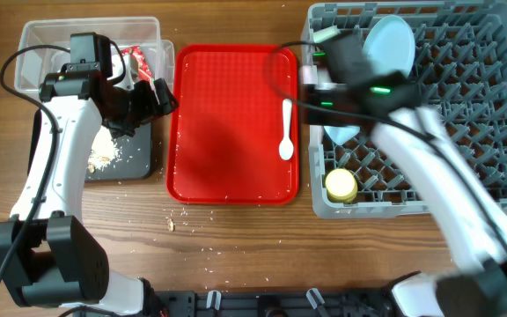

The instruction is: Sort waste into correct bins and load items into the dishwasher rack

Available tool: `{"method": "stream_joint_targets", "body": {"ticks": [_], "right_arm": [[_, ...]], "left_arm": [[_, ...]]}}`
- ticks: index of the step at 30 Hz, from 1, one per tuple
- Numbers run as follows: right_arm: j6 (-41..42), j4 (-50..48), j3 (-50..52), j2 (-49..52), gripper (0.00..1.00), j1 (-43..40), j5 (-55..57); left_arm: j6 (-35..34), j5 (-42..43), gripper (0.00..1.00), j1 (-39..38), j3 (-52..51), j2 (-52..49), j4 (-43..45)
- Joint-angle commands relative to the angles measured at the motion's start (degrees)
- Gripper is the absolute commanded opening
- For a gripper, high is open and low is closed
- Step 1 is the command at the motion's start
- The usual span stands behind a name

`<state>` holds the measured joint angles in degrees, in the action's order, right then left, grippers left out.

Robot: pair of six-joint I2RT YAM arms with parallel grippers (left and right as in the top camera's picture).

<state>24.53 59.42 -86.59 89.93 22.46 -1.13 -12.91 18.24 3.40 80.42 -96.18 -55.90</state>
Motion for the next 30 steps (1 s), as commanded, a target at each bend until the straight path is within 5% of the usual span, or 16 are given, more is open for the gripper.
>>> {"method": "stream_joint_targets", "body": {"ticks": [1,4,10,12,18,22,25,30], "right_arm": [[-0.5,8.0,-0.8,-6.4,0.04,-6.5,8.8],[-0.6,11.6,4.0,-6.3,0.04,-12.0,10.4],[1.1,3.0,18.2,-5.2,0.04,-18.5,8.2],[0.3,0.5,18.9,-5.1,0.17,-18.7,8.2],[-6.7,-1.3,18.9,-5.1,0.26,-18.7,7.9],[-12.0,-2.1,13.6,-5.3,0.31,-18.6,-2.4],[-12.2,-3.3,4.6,-5.4,0.41,-15.6,-11.4],[-5.6,-10.5,2.6,-2.2,0.48,-0.9,-7.3]], "left_arm": [[0.5,-0.3,1.00,0.3,0.8,0.8,0.1],[0.5,-0.3,1.00,0.3,0.8,0.8,0.1],[0.5,-0.3,1.00,0.2,0.8,0.8,0.1],[0.5,-0.3,1.00,0.3,0.8,0.8,0.1],[0.5,-0.3,1.00,0.3,0.8,0.8,0.1],[0.5,-0.3,1.00,0.2,0.8,0.8,0.1],[0.5,-0.3,1.00,0.3,0.8,0.8,0.1],[0.5,-0.3,1.00,0.3,0.8,0.8,0.1]]}}
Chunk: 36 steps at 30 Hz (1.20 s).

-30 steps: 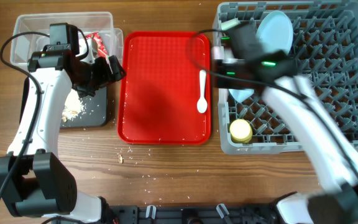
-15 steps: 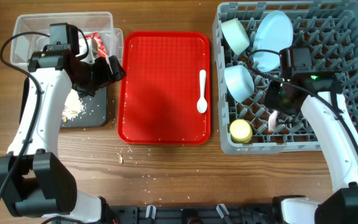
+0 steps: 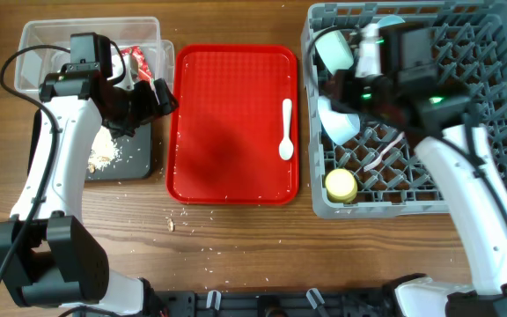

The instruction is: Sort waste into correct bins and load items into the dishwasher rack

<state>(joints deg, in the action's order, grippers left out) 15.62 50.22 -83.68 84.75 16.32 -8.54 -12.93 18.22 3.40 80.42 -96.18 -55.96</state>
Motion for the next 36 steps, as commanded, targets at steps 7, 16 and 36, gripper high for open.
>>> {"method": "stream_joint_targets", "body": {"ticks": [7,16,36], "right_arm": [[13.4,-3.7,-0.5,20.9,0.49,15.5,9.6],[15.6,-7.0,-0.5,33.5,0.50,15.5,12.2],[18.9,-11.2,-0.5,36.3,0.28,14.4,15.1]], "left_arm": [[0.5,-0.3,1.00,0.3,0.8,0.8,0.2],[0.5,-0.3,1.00,0.3,0.8,0.8,0.2],[0.5,-0.3,1.00,0.3,0.8,0.8,0.2]]}}
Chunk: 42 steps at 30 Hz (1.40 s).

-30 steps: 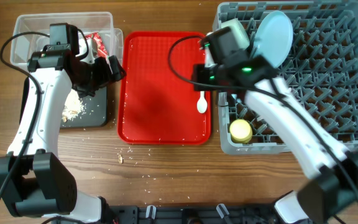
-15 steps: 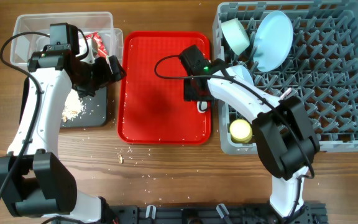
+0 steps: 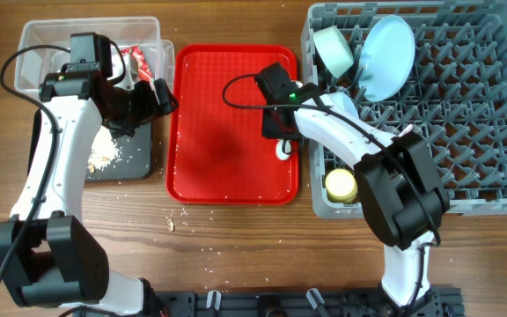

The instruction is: Sort waste into correct bins and load items into the dishwasher rack

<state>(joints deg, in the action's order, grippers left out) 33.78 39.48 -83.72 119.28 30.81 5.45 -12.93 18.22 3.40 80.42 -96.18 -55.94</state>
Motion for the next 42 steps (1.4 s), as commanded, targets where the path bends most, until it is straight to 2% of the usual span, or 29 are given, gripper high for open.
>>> {"method": "stream_joint_targets", "body": {"ticks": [1,5,10,15,21,26,30,33,36,39,42], "right_arm": [[0.7,-0.8,-0.4,2.2,0.25,-0.1,0.8],[0.9,-2.4,-0.4,3.5,0.23,-0.1,-0.8],[1.2,-2.4,-0.4,3.5,0.04,-0.1,-1.0],[-0.5,0.7,-3.9,2.6,0.04,-0.1,-6.4],[-9.5,10.9,-12.3,-10.4,0.04,-0.1,-6.6],[-7.8,17.0,-12.3,-25.4,0.04,-2.6,-3.8],[-2.1,30.2,-12.3,-35.3,0.04,-11.6,5.8],[-1.8,37.1,-9.4,-36.2,0.04,-20.0,9.8],[0.8,32.6,1.5,-34.8,0.04,-25.1,9.6],[0.4,26.7,9.2,-34.1,0.04,-26.4,9.6],[-5.6,17.2,17.5,-33.8,0.05,-26.3,9.1]], "left_arm": [[0.5,-0.3,1.00,0.3,0.8,0.8,0.1],[0.5,-0.3,1.00,0.2,0.8,0.8,0.1],[0.5,-0.3,1.00,0.3,0.8,0.8,0.2],[0.5,-0.3,1.00,0.3,0.8,0.8,0.2],[0.5,-0.3,1.00,0.3,0.8,0.8,0.2],[0.5,-0.3,1.00,0.3,0.8,0.8,0.2],[0.5,-0.3,1.00,0.3,0.8,0.8,0.2],[0.5,-0.3,1.00,0.3,0.8,0.8,0.2],[0.5,-0.3,1.00,0.3,0.8,0.8,0.2],[0.5,-0.3,1.00,0.3,0.8,0.8,0.2],[0.5,-0.3,1.00,0.2,0.8,0.8,0.1]]}}
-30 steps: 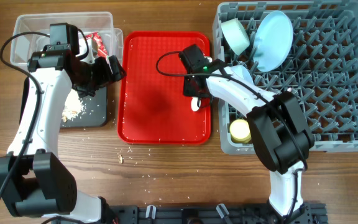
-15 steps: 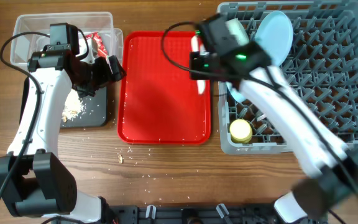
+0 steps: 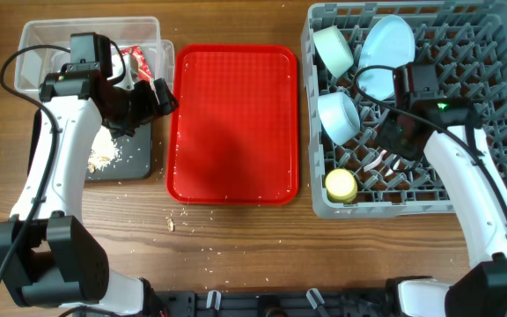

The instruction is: Sort waste into correct bins and load items into the dishwasher rack

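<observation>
The red tray lies bare in the middle. To its right stands the grey dishwasher rack. My right gripper hangs low over the rack's front left part, apparently shut on the white spoon, whose pale end shows just under the fingers. A green cup, a light blue plate, a pale cup and a yellow lid sit in the rack. My left gripper stands open at the tray's left edge, beside the bins.
A clear bin at the back left holds a red wrapper. In front of it a dark bin holds pale crumbs. More crumbs are scattered on the wooden table before the tray.
My right gripper was down on the spoon at the tray's right edge; it is now over the rack, and the spoon is gone from the tray. The left arm has not moved.
The right arm was over the rack's back left with the plate and cups while the spoon lay on the tray. Then the plate and cup stood in the rack and the gripper was at the spoon. Now the tray is bare and the gripper is over the rack.
</observation>
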Available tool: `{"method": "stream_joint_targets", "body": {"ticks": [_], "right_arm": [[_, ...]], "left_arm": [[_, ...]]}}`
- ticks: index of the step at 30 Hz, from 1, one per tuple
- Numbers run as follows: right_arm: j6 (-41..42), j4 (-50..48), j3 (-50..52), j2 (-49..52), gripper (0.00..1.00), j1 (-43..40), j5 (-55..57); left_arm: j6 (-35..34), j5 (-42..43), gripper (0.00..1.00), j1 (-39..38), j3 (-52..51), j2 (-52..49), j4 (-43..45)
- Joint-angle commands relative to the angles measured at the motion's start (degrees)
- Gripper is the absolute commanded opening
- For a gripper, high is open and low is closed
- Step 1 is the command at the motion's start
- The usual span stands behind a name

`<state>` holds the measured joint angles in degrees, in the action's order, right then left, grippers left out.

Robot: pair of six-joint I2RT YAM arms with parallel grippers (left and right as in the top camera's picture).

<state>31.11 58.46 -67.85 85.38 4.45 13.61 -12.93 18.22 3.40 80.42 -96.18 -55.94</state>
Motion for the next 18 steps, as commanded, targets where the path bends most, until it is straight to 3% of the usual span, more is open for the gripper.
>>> {"method": "stream_joint_targets", "body": {"ticks": [1,3,5,11,18], "right_arm": [[-5.9,-4.3,2.7,0.2,0.14,0.0,1.0],[-7.6,-6.6,2.7,0.2,0.27,0.0,0.9],[-9.0,-7.6,2.6,0.1,0.32,0.0,-1.1],[-11.9,-6.9,-0.4,-0.2,0.33,0.0,-9.5],[-17.6,2.4,-11.5,-8.5,0.33,0.4,-23.5]], "left_arm": [[0.5,-0.3,1.00,0.3,0.8,0.8,0.2],[0.5,-0.3,1.00,0.3,0.8,0.8,0.2],[0.5,-0.3,1.00,0.3,0.8,0.8,0.2],[0.5,-0.3,1.00,0.2,0.8,0.8,0.1],[0.5,-0.3,1.00,0.3,0.8,0.8,0.2]]}}
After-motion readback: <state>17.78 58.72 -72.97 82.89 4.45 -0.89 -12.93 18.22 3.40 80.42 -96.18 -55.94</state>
